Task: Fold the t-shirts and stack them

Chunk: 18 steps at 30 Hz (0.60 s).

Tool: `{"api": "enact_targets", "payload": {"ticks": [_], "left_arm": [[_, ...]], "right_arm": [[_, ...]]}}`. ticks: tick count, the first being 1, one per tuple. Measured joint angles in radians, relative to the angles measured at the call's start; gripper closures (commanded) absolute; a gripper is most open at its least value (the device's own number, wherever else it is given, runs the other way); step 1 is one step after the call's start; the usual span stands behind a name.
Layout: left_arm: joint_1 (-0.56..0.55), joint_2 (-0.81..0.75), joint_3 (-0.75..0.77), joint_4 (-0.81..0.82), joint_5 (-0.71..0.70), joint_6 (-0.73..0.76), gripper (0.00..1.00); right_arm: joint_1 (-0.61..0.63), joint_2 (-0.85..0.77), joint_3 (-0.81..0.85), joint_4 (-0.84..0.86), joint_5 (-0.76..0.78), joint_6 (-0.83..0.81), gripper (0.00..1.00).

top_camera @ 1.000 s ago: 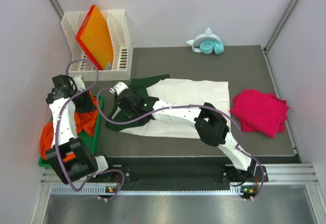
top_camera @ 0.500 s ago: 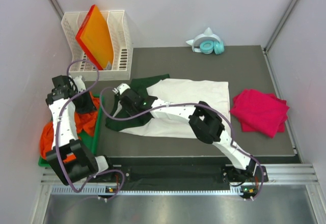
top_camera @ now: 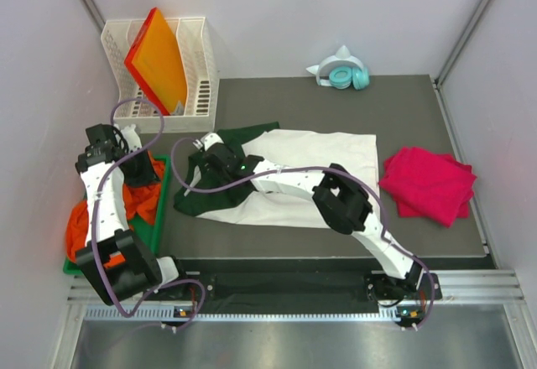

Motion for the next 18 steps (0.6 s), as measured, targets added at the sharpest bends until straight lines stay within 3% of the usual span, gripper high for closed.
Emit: {"api": "enact_targets", "payload": {"ticks": [18], "left_arm": [[0.0, 0.0, -0.014, 0.004, 0.018, 0.013, 0.77]], "right_arm": [[-0.074, -0.238, -0.218, 0.081, 0.121, 0.093, 1.0]]}}
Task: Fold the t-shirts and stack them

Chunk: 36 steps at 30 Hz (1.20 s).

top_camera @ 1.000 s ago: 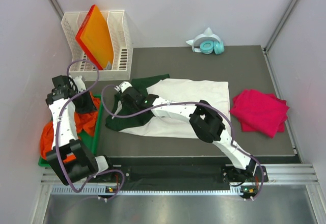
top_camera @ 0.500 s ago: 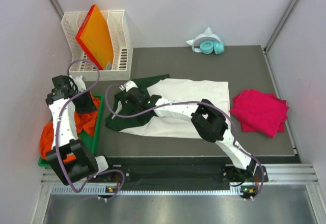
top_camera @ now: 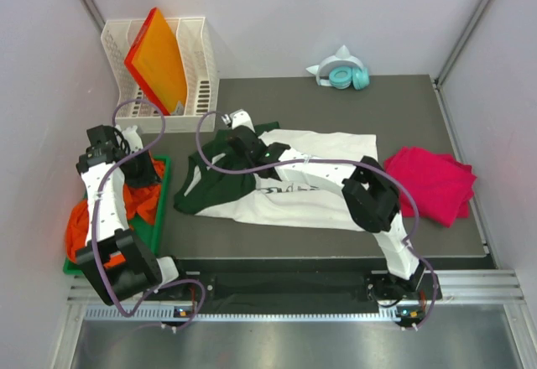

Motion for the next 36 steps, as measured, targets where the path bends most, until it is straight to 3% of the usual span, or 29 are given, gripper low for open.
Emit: {"api": "enact_targets", "payload": {"ticks": [11, 14, 22, 28, 36], "left_arm": [[0.0, 0.011, 0.0, 0.006, 0.0, 0.006, 0.77], [0.0, 0.013, -0.001, 0.006, 0.0, 0.008, 0.77], [0.0, 0.028, -0.001, 0.006, 0.019, 0.009, 0.76], [0.0, 0.028, 0.035, -0.029, 0.169, 0.092, 0.72], [-0.079, 0.04, 0.09, -0.101, 0.34, 0.214, 0.73]], "right_arm": [[-0.065, -0.014, -0.168, -0.022, 0.03, 0.135, 1.0], [-0.065, -0.032, -0.214, -0.028, 0.029, 0.169, 0.93], [-0.064, -0.043, -0.229, -0.054, 0.04, 0.202, 0.59], [-0.061, -0.053, -0.109, -0.08, 0.057, 0.163, 0.57], [-0.058, -0.049, 0.122, -0.078, -0.016, 0.144, 0.64]]}}
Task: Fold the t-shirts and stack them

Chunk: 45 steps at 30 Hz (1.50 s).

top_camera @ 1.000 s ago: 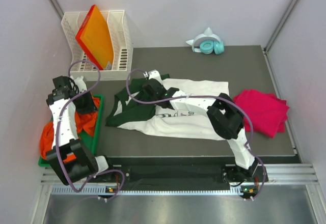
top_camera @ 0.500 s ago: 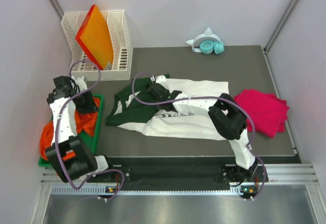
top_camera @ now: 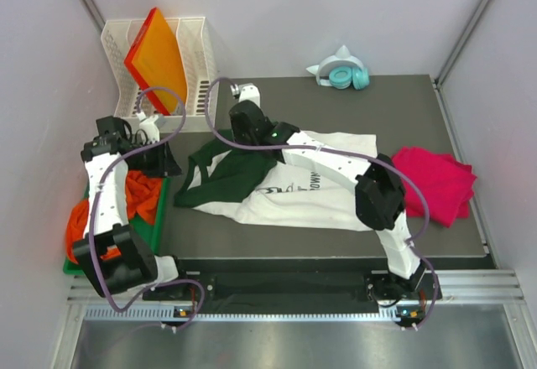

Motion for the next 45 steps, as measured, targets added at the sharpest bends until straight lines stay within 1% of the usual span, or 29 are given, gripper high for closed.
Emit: {"api": "enact_targets", "payload": {"ticks": [2, 6, 11, 14, 18, 21, 26, 34, 37, 38, 41, 43, 45], "left_arm": [[-0.005, 0.015, 0.0, -0.01, 0.008, 0.006, 0.72], [-0.005, 0.031, 0.0, -0.017, 0.009, 0.016, 0.72], [-0.015, 0.051, 0.0, -0.016, 0.008, 0.032, 0.73], [-0.04, 0.112, 0.0, -0.011, 0.008, 0.033, 0.73], [-0.081, 0.237, 0.0, 0.005, 0.005, 0.027, 0.74], [-0.095, 0.287, 0.0, 0.014, 0.003, 0.022, 0.74], [-0.1, 0.292, 0.0, 0.029, -0.007, 0.023, 0.74], [-0.103, 0.292, 0.002, 0.029, -0.039, 0.034, 0.74], [-0.103, 0.291, 0.016, 0.028, -0.044, 0.038, 0.73], [-0.104, 0.288, 0.024, 0.031, -0.043, 0.039, 0.72], [-0.122, 0.254, 0.035, 0.057, -0.045, 0.042, 0.72], [-0.171, 0.227, 0.035, 0.077, -0.062, 0.046, 0.72], [-0.248, 0.212, 0.032, 0.1, -0.085, 0.053, 0.72]], "right_arm": [[-0.001, 0.029, 0.037, 0.001, -0.022, 0.005, 0.66], [-0.008, 0.098, 0.04, -0.026, -0.059, 0.027, 0.69], [-0.023, 0.135, -0.052, -0.077, -0.098, 0.055, 0.69], [-0.033, 0.135, -0.087, -0.114, -0.107, 0.072, 0.7], [-0.043, 0.135, -0.112, -0.145, -0.106, 0.103, 0.7], [-0.051, 0.135, -0.125, -0.179, -0.107, 0.129, 0.7], [-0.075, 0.136, -0.132, -0.24, -0.116, 0.171, 0.71], [-0.083, 0.135, -0.137, -0.24, -0.121, 0.217, 0.73], [-0.083, 0.12, -0.155, -0.225, -0.113, 0.217, 0.69], [-0.079, 0.105, -0.181, -0.206, -0.105, 0.216, 0.68], [-0.071, 0.025, -0.262, -0.196, -0.084, 0.214, 0.67], [-0.066, -0.032, -0.28, -0.202, -0.073, 0.213, 0.67], [-0.056, -0.079, -0.281, -0.2, -0.054, 0.212, 0.66]]}}
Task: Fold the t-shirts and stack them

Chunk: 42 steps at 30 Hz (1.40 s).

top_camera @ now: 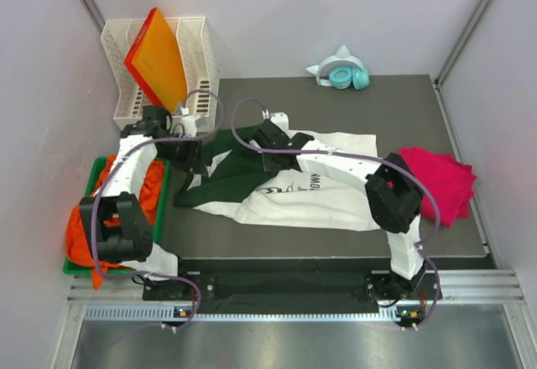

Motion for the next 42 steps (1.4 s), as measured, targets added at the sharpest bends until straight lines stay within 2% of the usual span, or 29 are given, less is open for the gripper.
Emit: {"api": "enact_targets", "payload": {"ticks": [4, 7, 14, 19, 29, 36, 42], "left_arm": [[-0.154, 0.003, -0.051, 0.064, -0.089, 0.006, 0.72], [-0.215, 0.034, -0.08, 0.076, -0.15, 0.01, 0.72], [-0.239, 0.196, -0.072, 0.074, -0.23, 0.026, 0.74], [-0.255, 0.277, -0.071, 0.057, -0.277, 0.026, 0.76], [-0.251, 0.296, -0.075, 0.044, -0.393, 0.01, 0.79], [-0.148, 0.296, -0.077, 0.034, -0.412, -0.002, 0.79], [-0.111, 0.295, -0.082, 0.032, -0.404, -0.002, 0.79]], "right_arm": [[0.047, -0.108, -0.06, 0.012, 0.076, -0.002, 0.66], [0.084, -0.16, -0.167, 0.015, 0.106, 0.016, 0.66], [0.099, -0.175, -0.427, -0.003, 0.122, 0.111, 0.66], [0.099, -0.175, -0.438, 0.003, 0.129, 0.162, 0.67], [0.094, -0.186, -0.463, 0.02, 0.136, 0.233, 0.67], [0.065, -0.229, -0.523, 0.074, 0.104, 0.286, 0.67], [0.048, -0.244, -0.543, 0.092, 0.083, 0.312, 0.68]]}}
